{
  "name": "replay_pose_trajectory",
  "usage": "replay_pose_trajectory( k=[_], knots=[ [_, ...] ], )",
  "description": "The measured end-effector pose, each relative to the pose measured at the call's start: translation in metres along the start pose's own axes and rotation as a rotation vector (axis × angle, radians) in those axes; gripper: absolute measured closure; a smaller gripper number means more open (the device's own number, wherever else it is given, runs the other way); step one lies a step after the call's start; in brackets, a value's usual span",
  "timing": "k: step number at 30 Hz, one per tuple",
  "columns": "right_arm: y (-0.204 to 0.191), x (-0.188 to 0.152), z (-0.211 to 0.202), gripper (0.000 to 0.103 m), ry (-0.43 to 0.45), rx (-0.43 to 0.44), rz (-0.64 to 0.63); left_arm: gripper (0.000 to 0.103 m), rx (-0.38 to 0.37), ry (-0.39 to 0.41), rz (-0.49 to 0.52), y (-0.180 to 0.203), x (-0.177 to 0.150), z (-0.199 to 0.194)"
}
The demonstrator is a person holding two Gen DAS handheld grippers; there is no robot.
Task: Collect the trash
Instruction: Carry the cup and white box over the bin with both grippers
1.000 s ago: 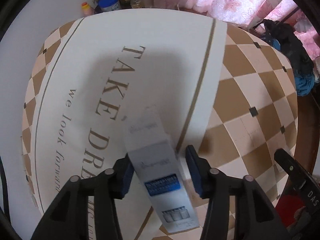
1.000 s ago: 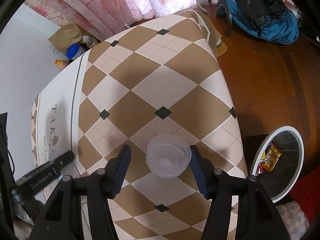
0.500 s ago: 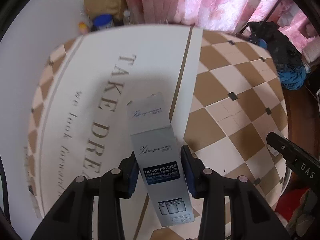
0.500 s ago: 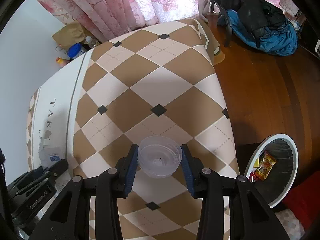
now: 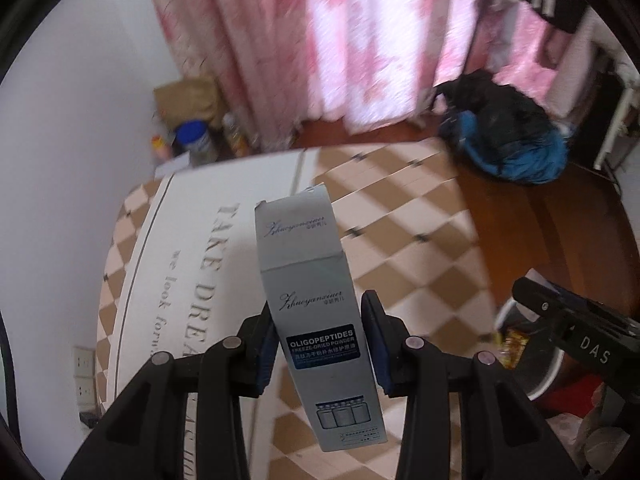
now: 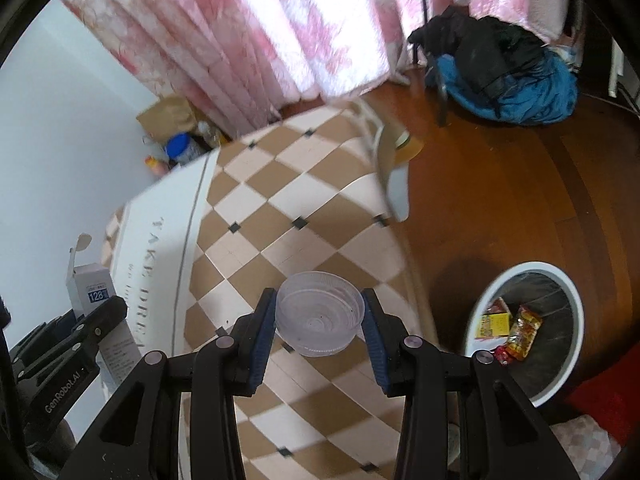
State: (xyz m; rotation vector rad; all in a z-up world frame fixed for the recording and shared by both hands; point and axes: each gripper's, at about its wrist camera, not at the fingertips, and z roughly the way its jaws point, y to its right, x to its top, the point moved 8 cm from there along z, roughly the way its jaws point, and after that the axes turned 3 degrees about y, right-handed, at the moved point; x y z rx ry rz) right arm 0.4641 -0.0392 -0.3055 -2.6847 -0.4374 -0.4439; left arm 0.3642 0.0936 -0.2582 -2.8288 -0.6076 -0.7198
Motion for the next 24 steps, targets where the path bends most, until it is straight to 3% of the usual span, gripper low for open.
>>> replay_pose_trajectory(
  k=[8,13,19,22,24],
  knots=[
    [0.073,0.007,-0.103,0.059,0.13,0.012,0.087,0.067,-0.14,0.095,0.115,0.107,0.019,-0.064],
    [0.14,0.004,-0.153,0.059,0.18,-0.016,0.154,0.067,-0.243,0.104,0.203,0.192,0.019,-0.082],
    [0.235,-0.019,-0.169,0.059,0.175,-0.079,0.257,0.067,-0.368,-0.031,0.25,0.276,-0.003,-0.044],
    [0.279,-0.038,-0.151,0.06,0.133,-0.104,0.307,0.067,-0.423,-0.147,0.275,0.311,-0.024,-0.004],
    [0.308,-0.055,-0.128,0.059,0.083,-0.112,0.344,0.067,-0.42,-0.196,0.291,0.325,-0.034,0.022]
  ],
)
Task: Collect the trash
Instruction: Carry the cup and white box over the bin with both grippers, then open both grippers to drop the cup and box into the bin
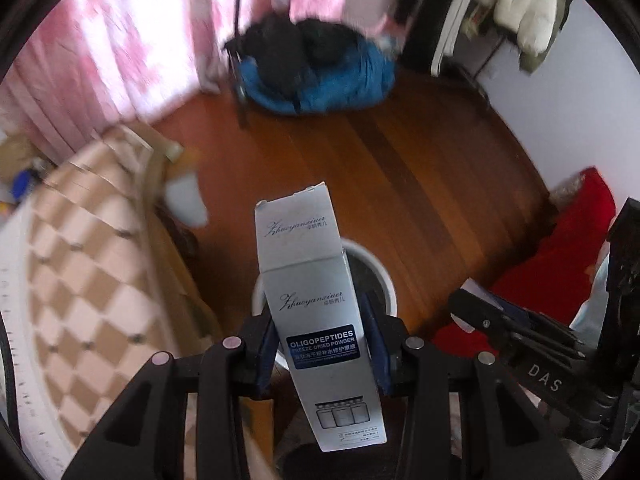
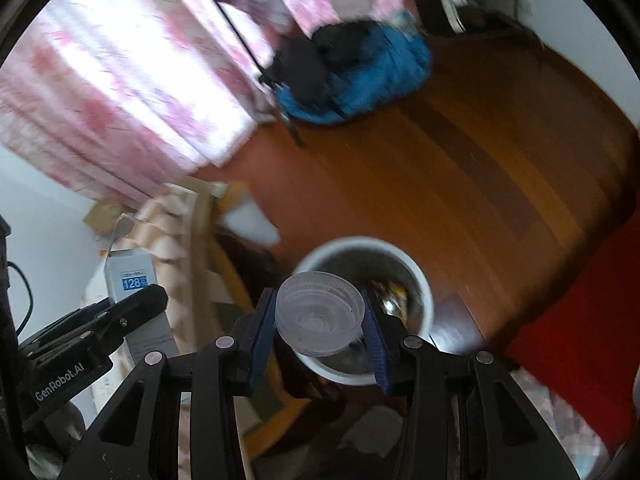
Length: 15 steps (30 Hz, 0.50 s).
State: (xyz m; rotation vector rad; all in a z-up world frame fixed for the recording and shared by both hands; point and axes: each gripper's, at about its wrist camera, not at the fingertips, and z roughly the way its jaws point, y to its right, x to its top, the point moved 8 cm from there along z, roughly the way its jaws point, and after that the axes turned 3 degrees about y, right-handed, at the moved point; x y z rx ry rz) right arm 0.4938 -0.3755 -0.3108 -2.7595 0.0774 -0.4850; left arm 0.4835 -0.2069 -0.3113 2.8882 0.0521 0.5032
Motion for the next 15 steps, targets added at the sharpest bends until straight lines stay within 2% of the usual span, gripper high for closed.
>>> replay_pose_trajectory(
  k=[7,10,15],
  knots=[
    [0.07,-0.029,0.094,0.06,-0.156,-0.047,0.065,0.067,0.035,-0.157,0.057,0.007,-0.005,0.104],
    [0.09,-0.037,0.135,0.059,-0.213,-0.077,0.068,0.067,0.048,-0.184,0.06,0.004,-0.001,0.129],
    [0.103,-0.042,0.178,0.059,-0.267,-0.116,0.062,0.066,0.041,-0.214,0.033,-0.001,-0.002,0.151]
  ],
)
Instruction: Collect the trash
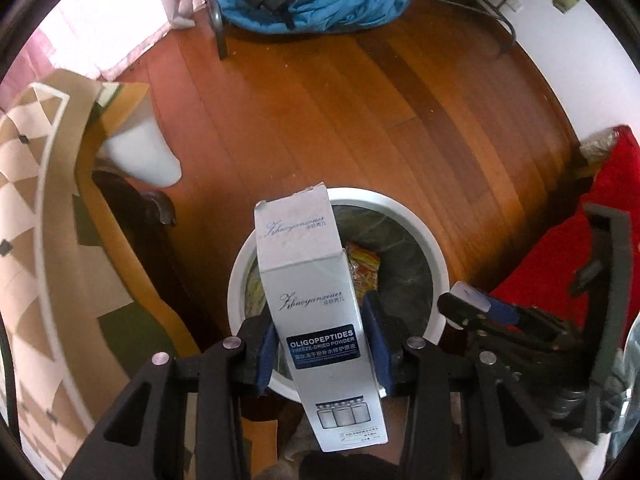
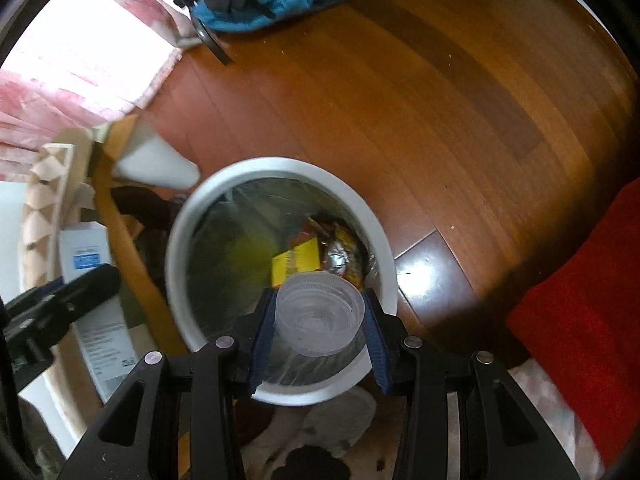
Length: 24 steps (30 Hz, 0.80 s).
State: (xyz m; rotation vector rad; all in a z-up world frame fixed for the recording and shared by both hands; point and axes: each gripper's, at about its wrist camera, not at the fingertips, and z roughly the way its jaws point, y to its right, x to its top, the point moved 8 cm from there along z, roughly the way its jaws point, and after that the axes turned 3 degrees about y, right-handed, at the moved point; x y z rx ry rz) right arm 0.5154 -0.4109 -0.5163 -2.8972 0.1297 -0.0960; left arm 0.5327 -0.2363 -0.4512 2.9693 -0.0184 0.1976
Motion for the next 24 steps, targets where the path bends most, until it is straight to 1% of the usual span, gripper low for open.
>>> replay_pose_trajectory(
  k=[2,4,5,6,7,8,9,11,12,13,17,20,24],
  knots=[
    [-0.001,0.002,0.013,0.059,-0.019,-0.011,-0.007,0.065,0.006,-0.008,-0.016,-0.006,-0.002,0.004],
    [-0.005,0.003,0.024,0.059,-0.031,-0.027,-0.023,0.058,0.0,-0.012,-0.03,-0.01,-0.006,0.003],
    [-0.008,0.003,0.028,0.059,-0.04,-0.038,-0.028,0.044,0.009,-0.006,-0.043,-0.015,-0.003,0.002],
    [-0.011,0.003,0.032,0.059,-0.046,-0.042,-0.033,0.02,0.015,0.003,-0.056,-0.019,-0.003,0.0],
    [-0.013,0.003,0.034,0.051,-0.05,-0.049,-0.037,0.009,0.016,0.007,-0.065,-0.021,-0.005,-0.002],
    [-0.013,0.002,0.035,0.037,-0.056,-0.053,-0.036,0.0,0.023,0.013,-0.076,-0.024,-0.007,-0.006],
    [-0.015,0.002,0.035,0.031,-0.056,-0.048,-0.031,0.0,0.035,0.019,-0.08,-0.026,-0.01,-0.01],
    [-0.017,0.001,0.033,0.007,-0.051,-0.064,-0.037,0.0,0.065,0.033,-0.08,-0.031,-0.013,-0.015],
    [-0.018,0.0,0.031,0.002,-0.051,-0.077,-0.044,0.0,0.067,0.04,-0.081,-0.033,-0.014,-0.019],
    [-0.018,-0.001,0.028,0.0,-0.051,-0.089,-0.048,0.0,0.077,0.051,-0.083,-0.033,-0.017,-0.025],
    [-0.018,-0.008,0.008,0.0,-0.036,-0.138,-0.064,0.0,0.116,0.086,-0.083,-0.039,-0.028,-0.046],
    [-0.018,-0.015,-0.016,0.0,-0.014,-0.164,-0.077,0.0,0.144,0.112,-0.08,-0.042,-0.039,-0.063],
    [-0.025,-0.029,-0.057,0.0,0.026,-0.158,-0.089,0.0,0.158,0.162,-0.087,-0.04,-0.057,-0.102]
  ],
)
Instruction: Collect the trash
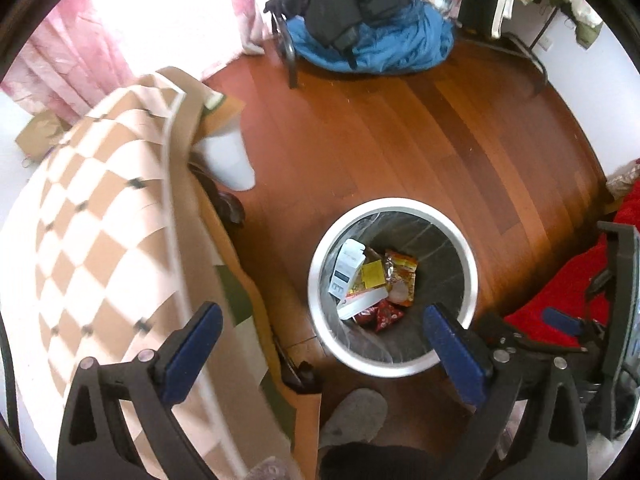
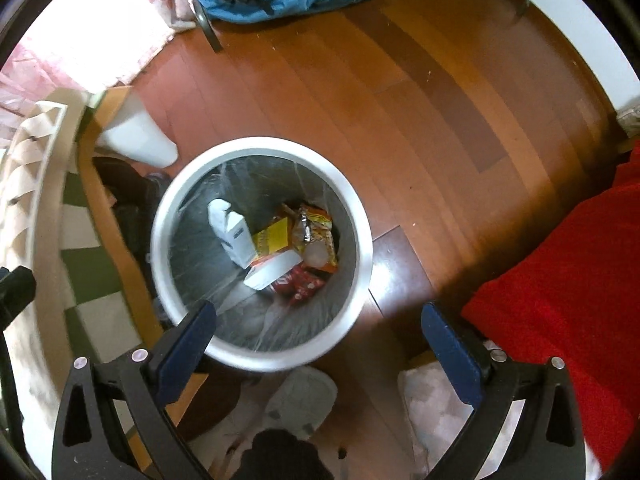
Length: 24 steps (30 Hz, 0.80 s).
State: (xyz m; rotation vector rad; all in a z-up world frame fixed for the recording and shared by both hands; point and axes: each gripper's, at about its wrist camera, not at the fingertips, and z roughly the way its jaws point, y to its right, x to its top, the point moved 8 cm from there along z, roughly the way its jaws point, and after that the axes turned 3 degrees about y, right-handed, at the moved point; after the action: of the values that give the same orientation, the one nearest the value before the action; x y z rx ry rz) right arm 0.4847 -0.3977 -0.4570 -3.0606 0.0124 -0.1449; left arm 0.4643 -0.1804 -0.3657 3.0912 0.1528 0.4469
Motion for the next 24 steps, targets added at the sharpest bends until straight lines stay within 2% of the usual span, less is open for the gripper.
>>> replay_pose_trajectory(
  k=[12,17,24],
  knots=[
    [-0.028,-0.052,-0.188,0.0,0.196,0.126,-0.059,0.0,-0.032,0.176,-0.005,-0.011,-0.032,-0.161],
    [-0.042,-0.071,-0.272,0.0,0.276,0.198,-0.088,0.0,-0.078,0.253,0.016,-0.013,-0.036,-0.229],
    [-0.054,-0.091,-0.368,0.0,0.359,0.287,-0.124,0.0,-0.179,0.268,0.016,-0.017,-0.042,-0.286]
  ],
)
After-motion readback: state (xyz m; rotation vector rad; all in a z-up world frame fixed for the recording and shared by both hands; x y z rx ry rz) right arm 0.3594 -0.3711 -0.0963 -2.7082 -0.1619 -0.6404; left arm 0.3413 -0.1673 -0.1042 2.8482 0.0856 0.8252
